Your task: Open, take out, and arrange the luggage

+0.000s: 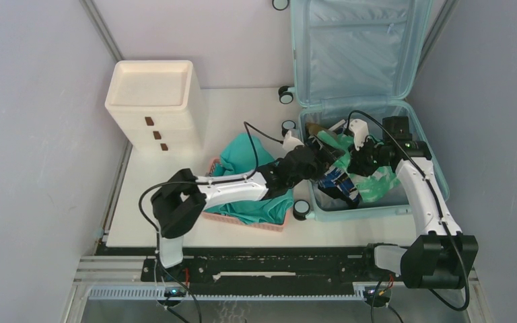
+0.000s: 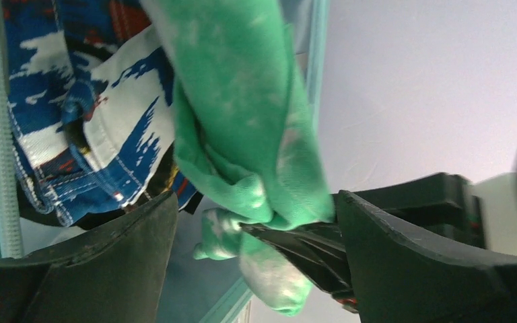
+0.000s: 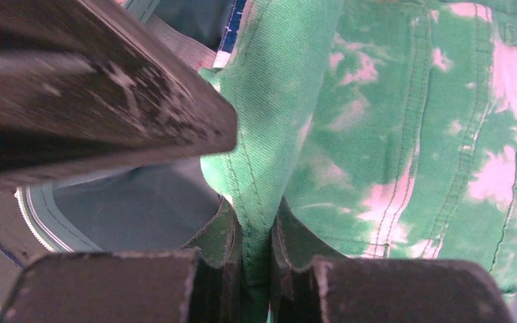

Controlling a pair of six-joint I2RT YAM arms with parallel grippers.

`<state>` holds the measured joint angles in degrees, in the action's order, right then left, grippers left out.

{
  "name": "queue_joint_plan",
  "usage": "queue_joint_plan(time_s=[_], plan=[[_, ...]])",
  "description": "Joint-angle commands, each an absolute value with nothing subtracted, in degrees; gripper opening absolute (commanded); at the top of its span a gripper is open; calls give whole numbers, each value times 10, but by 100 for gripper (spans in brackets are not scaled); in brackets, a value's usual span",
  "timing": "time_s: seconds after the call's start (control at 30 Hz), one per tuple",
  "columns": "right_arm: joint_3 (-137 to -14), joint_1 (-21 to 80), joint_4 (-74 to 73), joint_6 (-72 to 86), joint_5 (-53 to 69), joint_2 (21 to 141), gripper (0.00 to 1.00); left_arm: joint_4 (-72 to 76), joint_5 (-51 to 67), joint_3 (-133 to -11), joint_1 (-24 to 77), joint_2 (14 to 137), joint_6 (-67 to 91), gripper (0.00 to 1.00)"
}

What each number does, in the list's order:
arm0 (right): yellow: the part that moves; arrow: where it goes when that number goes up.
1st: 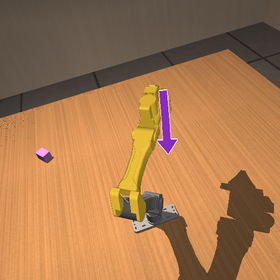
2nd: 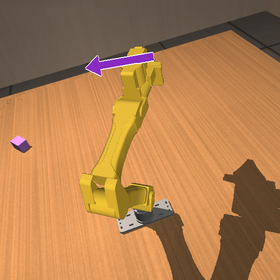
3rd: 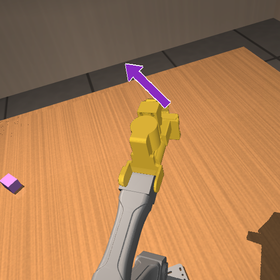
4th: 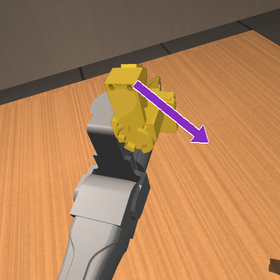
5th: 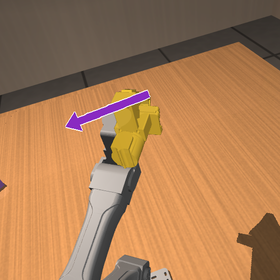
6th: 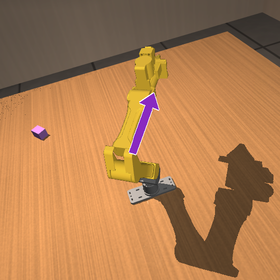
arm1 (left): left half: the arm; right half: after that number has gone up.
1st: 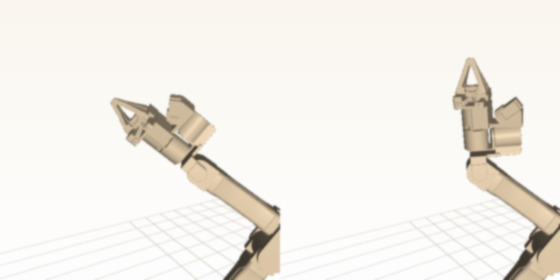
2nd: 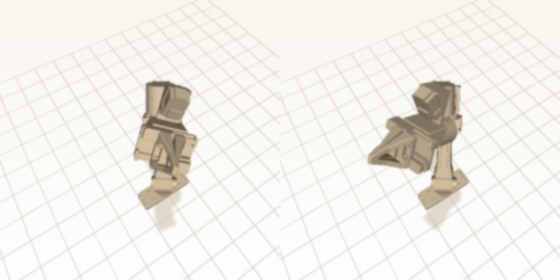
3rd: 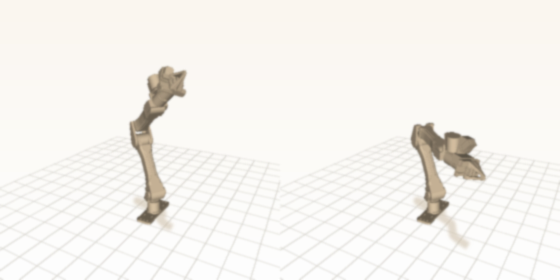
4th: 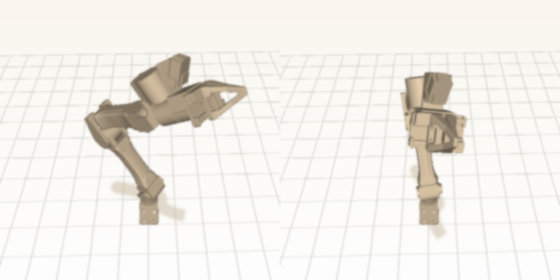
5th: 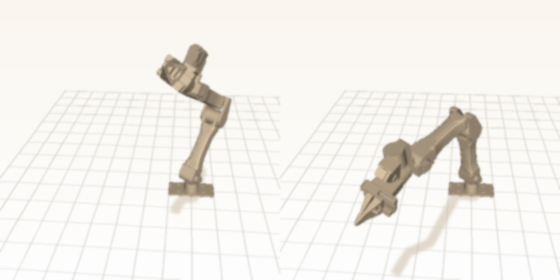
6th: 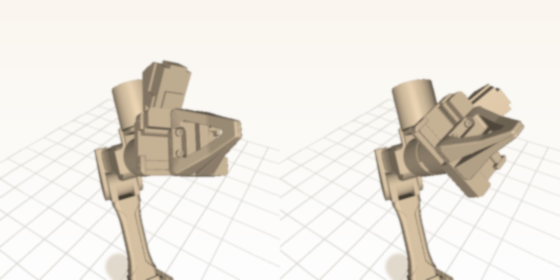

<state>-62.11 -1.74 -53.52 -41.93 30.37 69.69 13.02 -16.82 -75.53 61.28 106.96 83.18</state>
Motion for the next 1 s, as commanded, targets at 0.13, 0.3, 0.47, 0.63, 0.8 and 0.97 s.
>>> queue_joint_plan(time_s=[0.13,0.3,0.47,0.63,0.8,0.97], plan=[[-657,-2,-511,-401,363,676,0,81,-176,-830,624,1108,870,92],[-656,17,-520,-399,381,673,0,86,-176,-853,620,1129,878,92],[-646,19,-523,-406,396,667,0,94,-180,-858,620,1129,874,91],[-644,23,-518,-404,406,655,0,94,-166,-860,620,1139,883,77],[-644,22,-525,-410,408,645,10,146,-150,-832,618,1133,877,30],[-661,-25,-577,-433,457,625,35,173,-139,-796,611,1098,823,4]])
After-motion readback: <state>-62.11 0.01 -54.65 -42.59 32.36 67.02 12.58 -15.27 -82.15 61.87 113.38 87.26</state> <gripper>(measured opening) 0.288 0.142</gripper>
